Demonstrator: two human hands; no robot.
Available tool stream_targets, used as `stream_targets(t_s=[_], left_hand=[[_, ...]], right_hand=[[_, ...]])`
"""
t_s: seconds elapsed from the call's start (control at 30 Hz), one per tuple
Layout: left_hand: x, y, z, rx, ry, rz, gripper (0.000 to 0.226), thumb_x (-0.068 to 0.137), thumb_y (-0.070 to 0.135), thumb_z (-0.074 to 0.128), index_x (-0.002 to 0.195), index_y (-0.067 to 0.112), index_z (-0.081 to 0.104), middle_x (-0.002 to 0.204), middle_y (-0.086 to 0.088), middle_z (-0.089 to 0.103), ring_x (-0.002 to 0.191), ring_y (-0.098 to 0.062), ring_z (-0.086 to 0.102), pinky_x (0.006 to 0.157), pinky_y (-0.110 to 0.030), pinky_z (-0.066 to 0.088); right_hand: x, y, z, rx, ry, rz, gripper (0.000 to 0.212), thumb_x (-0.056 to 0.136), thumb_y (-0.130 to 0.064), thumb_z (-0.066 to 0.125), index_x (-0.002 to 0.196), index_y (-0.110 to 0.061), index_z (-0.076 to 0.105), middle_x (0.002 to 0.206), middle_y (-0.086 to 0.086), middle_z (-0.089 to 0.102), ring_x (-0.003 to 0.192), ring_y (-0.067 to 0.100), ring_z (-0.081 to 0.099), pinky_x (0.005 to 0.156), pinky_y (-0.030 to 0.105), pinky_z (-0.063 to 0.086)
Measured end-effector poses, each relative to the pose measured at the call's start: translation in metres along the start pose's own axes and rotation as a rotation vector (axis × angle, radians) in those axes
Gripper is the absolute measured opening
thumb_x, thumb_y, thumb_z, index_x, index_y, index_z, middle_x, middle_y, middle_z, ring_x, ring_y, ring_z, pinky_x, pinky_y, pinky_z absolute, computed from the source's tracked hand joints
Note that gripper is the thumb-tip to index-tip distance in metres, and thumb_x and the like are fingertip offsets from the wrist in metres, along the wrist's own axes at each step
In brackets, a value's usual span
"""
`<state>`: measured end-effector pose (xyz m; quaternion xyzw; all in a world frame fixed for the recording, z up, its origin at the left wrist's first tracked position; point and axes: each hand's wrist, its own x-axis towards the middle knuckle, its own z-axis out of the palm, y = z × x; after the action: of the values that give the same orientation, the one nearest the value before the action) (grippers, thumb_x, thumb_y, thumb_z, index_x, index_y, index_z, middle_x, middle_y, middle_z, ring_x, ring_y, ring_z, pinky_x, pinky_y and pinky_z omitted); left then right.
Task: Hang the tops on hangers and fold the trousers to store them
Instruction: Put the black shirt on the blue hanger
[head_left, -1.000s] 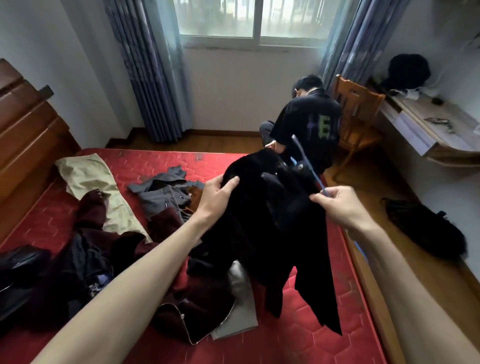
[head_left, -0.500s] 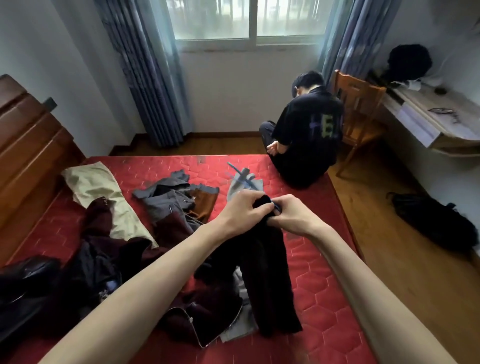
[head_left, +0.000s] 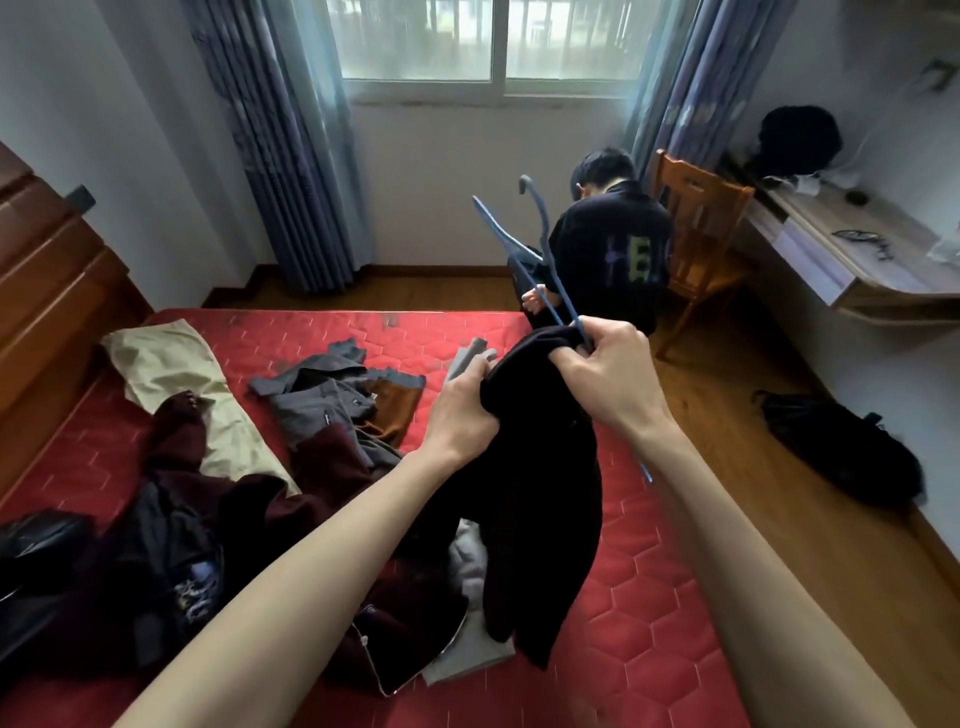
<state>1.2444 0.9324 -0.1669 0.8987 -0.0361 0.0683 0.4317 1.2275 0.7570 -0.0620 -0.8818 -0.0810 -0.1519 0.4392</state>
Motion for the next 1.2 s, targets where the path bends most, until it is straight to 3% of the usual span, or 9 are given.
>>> stream_targets(t_s=[0.1,0.2,0.3,0.43,0.63,0.8,0.93,1.07,1.2], left_hand=[[-0.005,-0.006,0.009,-0.046,0.023,-0.101,0.034,0.076,0.005,0.057,0.091,0.033,0.046,0.076,0.004,0.063,0.072,-0.026,0.061,0.06,-0.026,0.037],[-0.011,-0.008,0.021,-0.06,0.074,-0.135,0.035,0.078,0.004,0.056,0.091,0.035,0.044,0.078,0.008,0.06,0.066,-0.015,0.056,0.06,-0.027,0.037],[-0.017,-0.01,0.037,-0.046,0.057,-0.129,0.031,0.079,0.005,0.056,0.096,0.03,0.049,0.083,0.003,0.063,0.079,-0.027,0.064,0.067,-0.033,0.042],[-0.032,-0.019,0.066,0.037,0.001,-0.12,0.021,0.093,0.017,0.062,0.114,0.015,0.064,0.106,-0.009,0.073,0.102,-0.034,0.068,0.08,-0.042,0.052],[-0.054,-0.029,0.086,-0.083,-0.132,-0.122,0.022,0.107,0.026,0.053,0.112,0.014,0.071,0.096,-0.011,0.077,0.093,-0.033,0.071,0.08,-0.045,0.052],[-0.067,-0.021,0.083,-0.323,-0.052,-0.204,0.019,0.104,0.008,0.05,0.102,0.009,0.068,0.093,-0.002,0.073,0.084,-0.006,0.064,0.086,-0.036,0.051],[-0.043,0.004,0.046,-0.407,0.137,-0.175,0.026,0.103,0.005,0.046,0.113,0.011,0.069,0.108,0.0,0.073,0.098,-0.005,0.064,0.091,-0.026,0.049],[0.023,0.041,-0.018,-0.384,0.119,-0.051,0.03,0.11,0.02,0.045,0.108,-0.001,0.066,0.095,-0.007,0.068,0.08,-0.004,0.056,0.076,-0.027,0.046],[0.038,0.053,-0.05,-0.352,0.097,0.012,0.033,0.11,0.019,0.046,0.08,0.011,0.059,0.07,0.015,0.054,0.064,0.0,0.041,0.061,-0.02,0.037]], right_hand=[[-0.002,-0.01,-0.019,0.008,-0.017,-0.029,0.014,0.083,-0.008,0.067,0.069,-0.003,0.066,0.059,0.014,0.058,0.052,0.009,0.041,0.051,0.027,0.037],[-0.007,-0.012,-0.034,0.018,-0.007,-0.017,0.019,0.083,-0.007,0.067,0.065,-0.011,0.063,0.053,0.002,0.053,0.051,0.008,0.042,0.05,0.026,0.037],[-0.007,-0.011,-0.051,-0.015,0.046,-0.034,0.03,0.08,-0.006,0.068,0.058,-0.02,0.055,0.048,-0.011,0.048,0.048,0.005,0.043,0.048,0.016,0.032],[-0.012,-0.001,-0.069,-0.041,0.07,-0.019,0.023,0.08,-0.008,0.069,0.061,-0.014,0.058,0.05,-0.008,0.05,0.048,0.006,0.043,0.048,0.02,0.035],[-0.024,0.015,-0.084,0.021,0.059,0.043,0.016,0.082,-0.011,0.069,0.066,-0.012,0.065,0.053,-0.002,0.055,0.049,0.009,0.048,0.048,0.029,0.04],[-0.026,0.023,-0.089,0.031,0.09,0.06,0.014,0.078,-0.021,0.066,0.071,-0.01,0.069,0.061,0.011,0.064,0.058,0.034,0.063,0.052,0.048,0.053],[-0.019,0.02,-0.096,0.11,0.156,0.116,0.011,0.08,-0.023,0.07,0.078,-0.014,0.076,0.072,0.011,0.074,0.064,0.03,0.072,0.06,0.05,0.06],[-0.002,0.0,-0.116,0.253,0.283,0.102,0.013,0.079,-0.027,0.072,0.073,-0.036,0.079,0.072,-0.008,0.076,0.067,0.008,0.072,0.059,0.025,0.055],[0.009,-0.012,-0.125,0.266,0.299,0.079,0.01,0.081,-0.026,0.073,0.084,-0.031,0.081,0.083,-0.006,0.08,0.078,0.014,0.077,0.068,0.029,0.063]])
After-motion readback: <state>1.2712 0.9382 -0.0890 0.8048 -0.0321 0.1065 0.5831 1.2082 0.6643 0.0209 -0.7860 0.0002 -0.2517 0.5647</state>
